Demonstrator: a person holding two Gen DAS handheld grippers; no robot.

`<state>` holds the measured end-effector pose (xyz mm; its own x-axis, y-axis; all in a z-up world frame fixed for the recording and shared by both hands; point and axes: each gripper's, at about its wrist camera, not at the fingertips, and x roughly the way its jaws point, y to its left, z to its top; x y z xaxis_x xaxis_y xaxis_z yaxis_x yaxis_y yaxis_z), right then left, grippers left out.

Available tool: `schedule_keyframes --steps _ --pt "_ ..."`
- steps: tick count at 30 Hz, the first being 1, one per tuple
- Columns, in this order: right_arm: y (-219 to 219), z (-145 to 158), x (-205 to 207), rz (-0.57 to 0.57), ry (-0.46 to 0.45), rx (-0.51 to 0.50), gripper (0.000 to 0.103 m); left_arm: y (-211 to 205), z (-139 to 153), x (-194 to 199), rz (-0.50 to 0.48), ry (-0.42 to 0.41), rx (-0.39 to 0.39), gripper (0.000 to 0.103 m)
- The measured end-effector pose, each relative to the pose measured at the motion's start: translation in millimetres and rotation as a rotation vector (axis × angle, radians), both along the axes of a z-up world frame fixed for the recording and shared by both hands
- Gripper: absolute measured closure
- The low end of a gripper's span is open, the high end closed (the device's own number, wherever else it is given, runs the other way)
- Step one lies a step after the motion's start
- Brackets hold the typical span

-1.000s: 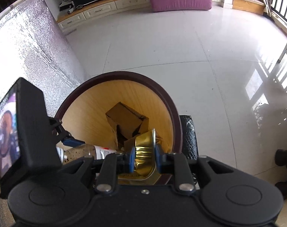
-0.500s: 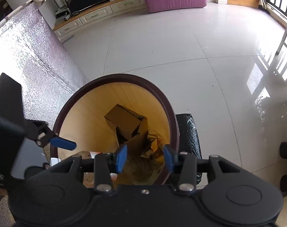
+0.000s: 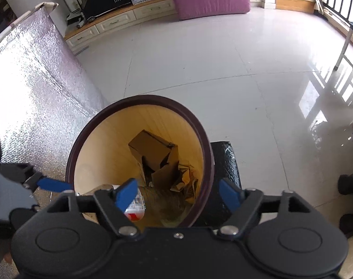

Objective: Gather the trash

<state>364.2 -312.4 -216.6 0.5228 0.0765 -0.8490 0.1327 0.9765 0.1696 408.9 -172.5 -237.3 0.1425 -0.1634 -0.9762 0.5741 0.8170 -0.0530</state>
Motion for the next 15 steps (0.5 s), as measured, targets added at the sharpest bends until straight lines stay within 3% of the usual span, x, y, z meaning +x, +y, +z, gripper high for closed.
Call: schedule_keyframes --steps 5,9,15 --pt "4.7 14.2 -10.5 -0.014 -0.017 -0.019 0.008 18.0 26.0 -12.7 0.107 -0.06 -0.029 0.0" --pt "8.2 30.1 -24.6 -0.031 -0.037 -0.053 0.003 34.7 50.6 -29.3 0.181 -0.092 -0.067 0.0" --pt "20.7 62.0 -51.7 -0.029 -0.08 -0.096 0.0 55.5 95.7 -63.7 0.215 -0.173 -0.135 0.0"
